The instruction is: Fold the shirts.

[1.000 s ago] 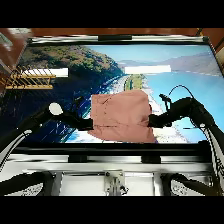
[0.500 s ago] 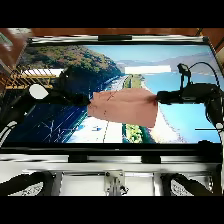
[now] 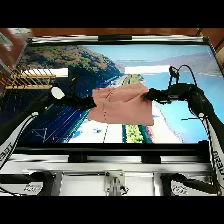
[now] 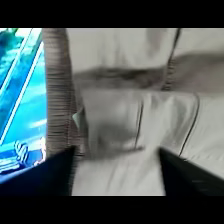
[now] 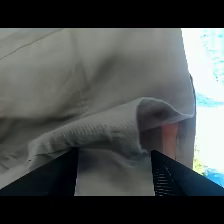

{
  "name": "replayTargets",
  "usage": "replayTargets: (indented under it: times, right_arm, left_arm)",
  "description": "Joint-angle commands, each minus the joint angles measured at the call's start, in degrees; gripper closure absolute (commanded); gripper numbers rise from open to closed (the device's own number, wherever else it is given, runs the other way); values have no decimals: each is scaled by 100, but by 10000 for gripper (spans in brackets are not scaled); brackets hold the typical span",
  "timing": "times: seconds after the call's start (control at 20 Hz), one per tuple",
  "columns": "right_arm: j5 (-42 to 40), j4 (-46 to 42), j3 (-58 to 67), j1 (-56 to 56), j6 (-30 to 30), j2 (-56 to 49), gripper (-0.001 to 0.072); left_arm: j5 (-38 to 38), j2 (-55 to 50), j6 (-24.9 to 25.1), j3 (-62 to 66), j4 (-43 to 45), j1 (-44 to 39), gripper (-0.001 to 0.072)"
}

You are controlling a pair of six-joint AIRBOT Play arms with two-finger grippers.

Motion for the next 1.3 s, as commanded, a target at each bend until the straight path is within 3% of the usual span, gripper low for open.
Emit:
replayTargets:
  times: [0.0, 0.2, 0.35, 0.6, 0.95, 1.0, 1.1, 1.15, 1.2, 1.25]
  right_arm:
    - [-380, -343, 7, -175, 127, 35, 142]
    - [-1849, -1228, 4, -970, 129, 468, 141]
    - [-2833, -979, -96, -1655, -219, 588, 142]
    - [-2949, -46, -761, -1891, -570, 793, 141]
    - [-2983, 39, -870, -1888, -584, 791, 141]
    - [-2992, 59, -887, -1884, -581, 791, 138]
    - [-2970, 57, -1040, -1759, -584, 791, 45]
    - [-2900, 76, -1174, -1639, -584, 791, 44]
    - [-2774, 92, -1307, -1515, -584, 791, 44]
    - [-2579, 118, -1443, -1381, -584, 787, 45]
  left_arm:
    - [-402, -122, -173, 81, 129, 205, 1]
    - [-2135, 28, -42, 391, 820, 885, 2]
    - [-2863, 101, 358, 197, 767, 1086, 3]
    - [-1655, 81, 763, -442, -439, 769, 3]
    - [-1091, -334, 713, -468, -710, 415, 16]
    - [-1023, -396, 656, -468, -710, 404, 92]
    - [-857, -466, 551, -468, -710, 420, 340]
    - [-793, -466, 551, -466, -710, 428, 466]
    - [-789, -463, 553, -457, -710, 448, 555]
    - [-793, -459, 555, -452, -710, 455, 576]
